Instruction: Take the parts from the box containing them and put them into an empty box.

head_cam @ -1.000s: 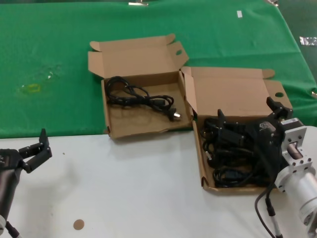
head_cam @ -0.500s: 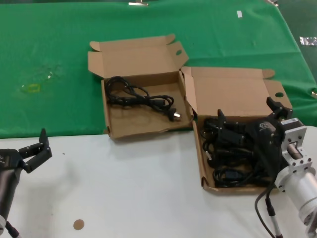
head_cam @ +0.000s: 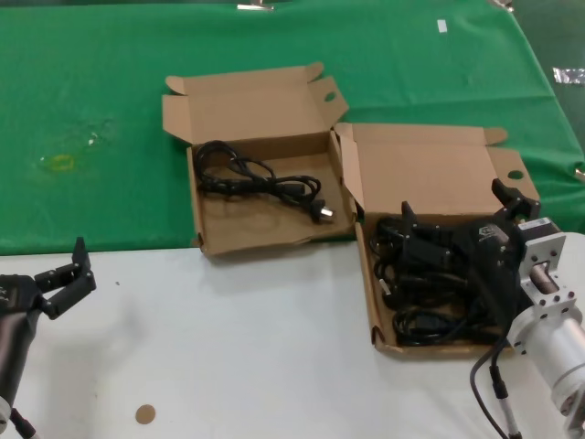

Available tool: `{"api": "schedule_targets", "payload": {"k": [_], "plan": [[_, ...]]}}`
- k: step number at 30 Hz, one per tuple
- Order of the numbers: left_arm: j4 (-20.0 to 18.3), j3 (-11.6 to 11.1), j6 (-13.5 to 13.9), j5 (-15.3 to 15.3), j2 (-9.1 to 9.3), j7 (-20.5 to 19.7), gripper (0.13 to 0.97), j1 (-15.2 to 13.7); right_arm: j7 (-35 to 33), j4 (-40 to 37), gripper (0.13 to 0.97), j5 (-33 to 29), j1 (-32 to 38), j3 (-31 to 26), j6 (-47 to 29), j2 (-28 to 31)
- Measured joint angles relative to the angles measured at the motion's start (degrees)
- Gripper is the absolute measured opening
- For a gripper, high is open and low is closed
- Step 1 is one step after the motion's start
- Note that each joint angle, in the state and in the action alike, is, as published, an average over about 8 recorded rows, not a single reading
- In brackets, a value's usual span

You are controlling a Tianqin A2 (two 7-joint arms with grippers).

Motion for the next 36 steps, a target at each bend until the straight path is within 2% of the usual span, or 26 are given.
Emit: {"api": "schedule_targets", "payload": {"k": [36], "plan": [[0.0, 0.0, 0.0, 0.0, 0.00, 0.0, 0.966, 0.0, 0.0, 0.0, 0.966, 0.0, 0.0, 0.0, 0.0, 0.0]]}}
